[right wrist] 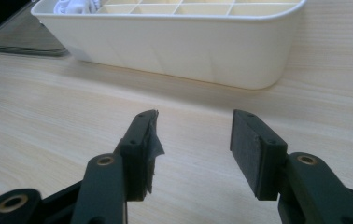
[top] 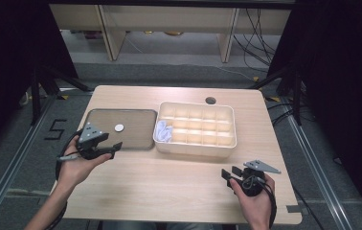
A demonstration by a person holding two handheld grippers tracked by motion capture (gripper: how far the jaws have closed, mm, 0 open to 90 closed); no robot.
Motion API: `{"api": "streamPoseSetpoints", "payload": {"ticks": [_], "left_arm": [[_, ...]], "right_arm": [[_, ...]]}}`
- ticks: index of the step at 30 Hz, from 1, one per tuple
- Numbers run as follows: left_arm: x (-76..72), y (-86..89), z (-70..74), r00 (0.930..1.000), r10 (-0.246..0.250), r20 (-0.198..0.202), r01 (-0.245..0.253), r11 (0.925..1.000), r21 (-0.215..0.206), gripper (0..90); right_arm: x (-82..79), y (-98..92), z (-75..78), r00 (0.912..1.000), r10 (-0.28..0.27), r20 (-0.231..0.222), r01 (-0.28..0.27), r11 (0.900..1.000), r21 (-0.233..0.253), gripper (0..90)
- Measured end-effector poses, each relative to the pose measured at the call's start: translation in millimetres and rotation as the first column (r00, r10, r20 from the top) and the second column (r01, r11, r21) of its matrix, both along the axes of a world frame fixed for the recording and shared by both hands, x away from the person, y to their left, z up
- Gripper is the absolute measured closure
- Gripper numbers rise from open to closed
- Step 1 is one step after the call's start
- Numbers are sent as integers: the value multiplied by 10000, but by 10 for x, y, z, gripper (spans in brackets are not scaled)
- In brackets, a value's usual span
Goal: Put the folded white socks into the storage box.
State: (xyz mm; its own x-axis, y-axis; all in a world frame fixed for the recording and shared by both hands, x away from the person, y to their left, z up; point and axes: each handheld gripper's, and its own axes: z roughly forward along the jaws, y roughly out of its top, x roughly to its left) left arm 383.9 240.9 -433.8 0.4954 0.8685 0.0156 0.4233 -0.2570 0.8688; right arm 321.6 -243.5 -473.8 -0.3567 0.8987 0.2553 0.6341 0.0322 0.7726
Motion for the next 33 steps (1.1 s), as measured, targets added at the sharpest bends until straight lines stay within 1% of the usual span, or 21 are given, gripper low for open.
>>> {"api": "streamPoseSetpoints", "payload": {"ticks": [1, 2, 3, 4, 5, 7, 8, 9, 11, 12, 13, 14, 15, 16, 18, 21, 22, 24, 28, 29, 33], "left_arm": [[-27, 24, -52, 9996, 194, 222, -192, 9998, -79, 371], [-56, 48, -104, 9990, 322, 296, -319, 9994, -133, 371], [-81, 68, -159, 9987, 422, 280, -413, 9987, -313, 372], [-103, 87, -215, 9984, 486, 279, -473, 9978, -462, 373], [-125, 105, -269, 9982, 557, 238, -544, 9972, -520, 372], [-167, 149, -389, 9970, 755, 166, -744, 9956, -567, 370], [-174, 165, -432, 9968, 770, 199, -755, 9949, -675, 370], [-195, 189, -492, 9960, 884, 153, -870, 9934, -744, 370], [-219, 213, -572, 9948, 1009, 139, -994, 9915, -837, 370], [-232, 221, -610, 9944, 1052, 135, -1036, 9909, -855, 370], [-244, 227, -645, 9939, 1094, 155, -1077, 9904, -862, 370], [-249, 231, -677, 9937, 1099, 208, -1076, 9901, -899, 369], [-263, 237, -698, 9928, 1187, 165, -1171, 9899, -797, 368], [-265, 237, -714, 9927, 1197, 156, -1181, 9896, -823, 367], [-260, 245, -753, 9932, 1153, 138, -1138, 9901, -822, 363], [-267, 256, -790, 9920, 1260, 71, -1250, 9890, -790, 360], [-269, 258, -793, 9920, 1263, 66, -1254, 9889, -792, 358], [-278, 260, -791, 9915, 1304, 9, -1299, 9883, -794, 356], [-284, 262, -799, 9910, 1339, -50, -1338, 9875, -827, 353], [-283, 265, -806, 9915, 1298, -77, -1300, 9881, -823, 353], [-297, 257, -815, 9908, 1322, -290, -1341, 9878, -797, 348]], "right_arm": [[2, -14, -9, 10000, -44, 19, 44, 10000, -60, 515], [1, -29, -18, 10000, -78, 12, 78, 9999, -66, 514], [-2, -32, -29, 9999, -161, 33, 161, 9999, -5, 513], [-8, -65, -27, 9998, -194, -105, 191, 9994, -277, 511], [4, -76, -57, 9997, -229, 29, 229, 9996, -180, 511], [-1, -112, -78, 9996, -274, -63, 273, 9996, -87, 509], [-30, -105, -72, 9968, -624, -503, 628, 9980, 50, 509], [-22, -121, -89, 9975, -591, -396, 589, 9982, -56, 508], [-30, -151, -102, 9964, -699, -486, 700, 9975, 15, 507], [-7, -192, -130, 9983, -564, -156, 560, 9981, -247, 506], [-1, -204, -148, 9985, -539, -71, 539, 9985, -88, 505], [4, -213, -162, 9978, -652, -70, 651, 9978, -136, 502], [-17, -191, -157, 9951, -908, -394, 916, 9956, 201, 499], [11, -229, -187, 9972, -748, -57, 747, 9972, -72, 495], [3, -231, -193, 9968, -795, -115, 795, 9968, 69, 493], [11, -257, -219, 9967, -811, -93, 810, 9967, -75, 492], [3, -264, -213, 9960, -871, -197, 868, 9961, -178, 491], [6, -267, -224, 9966, -810, -114, 811, 9967, 92, 490], [-3, -277, -220, 9958, -892, -185, 892, 9960, -17, 488], [-19, -252, -214, 9922, -1155, -469, 1163, 9931, 149, 488], [-14, -253, -225, 9925, -1141, -439, 1154, 9930, 267, 487]]}}
